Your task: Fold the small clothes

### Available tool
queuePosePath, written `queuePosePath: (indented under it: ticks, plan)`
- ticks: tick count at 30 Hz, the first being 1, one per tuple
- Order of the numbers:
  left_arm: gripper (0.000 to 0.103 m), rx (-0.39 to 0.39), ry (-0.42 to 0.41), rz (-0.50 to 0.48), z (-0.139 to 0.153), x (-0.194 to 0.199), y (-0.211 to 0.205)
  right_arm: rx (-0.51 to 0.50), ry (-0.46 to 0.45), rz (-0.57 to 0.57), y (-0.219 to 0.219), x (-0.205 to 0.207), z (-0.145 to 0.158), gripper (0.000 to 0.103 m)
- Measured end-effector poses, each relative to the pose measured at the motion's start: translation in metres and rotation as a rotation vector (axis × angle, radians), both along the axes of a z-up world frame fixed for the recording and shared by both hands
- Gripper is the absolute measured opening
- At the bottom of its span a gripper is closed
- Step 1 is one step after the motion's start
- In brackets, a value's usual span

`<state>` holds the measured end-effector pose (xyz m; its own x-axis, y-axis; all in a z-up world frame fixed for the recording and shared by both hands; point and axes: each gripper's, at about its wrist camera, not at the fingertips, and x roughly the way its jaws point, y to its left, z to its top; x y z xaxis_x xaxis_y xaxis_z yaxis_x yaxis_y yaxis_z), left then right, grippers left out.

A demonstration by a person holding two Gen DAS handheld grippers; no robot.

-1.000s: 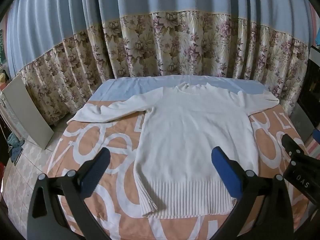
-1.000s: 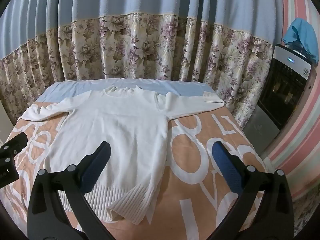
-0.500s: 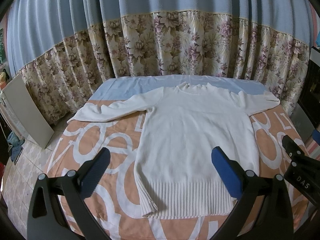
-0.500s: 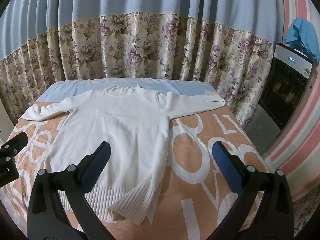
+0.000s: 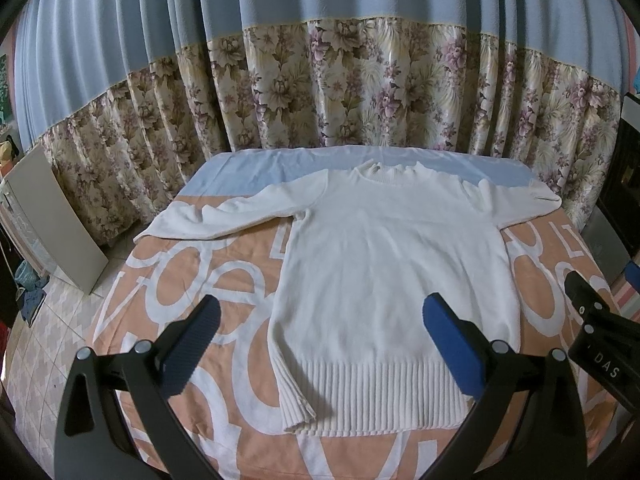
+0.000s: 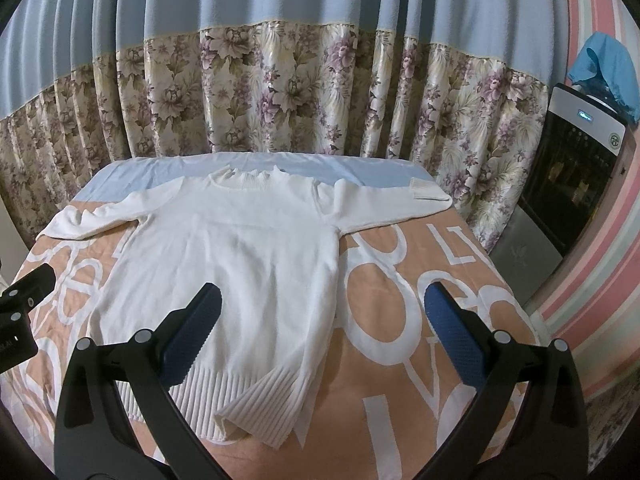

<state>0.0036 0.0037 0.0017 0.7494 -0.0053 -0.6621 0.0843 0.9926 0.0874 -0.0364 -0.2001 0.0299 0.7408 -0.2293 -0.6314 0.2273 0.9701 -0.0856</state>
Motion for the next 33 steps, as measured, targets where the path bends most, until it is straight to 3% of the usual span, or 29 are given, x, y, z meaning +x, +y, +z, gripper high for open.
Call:
queuePosePath:
  ticks: [33]
  plan:
    - [0.101, 0.0, 0.003, 0.001, 0.0002, 0.0014, -0.0003, 0.0, 0.004, 0.001, -0.0009, -0.0007, -0.002, 0.1]
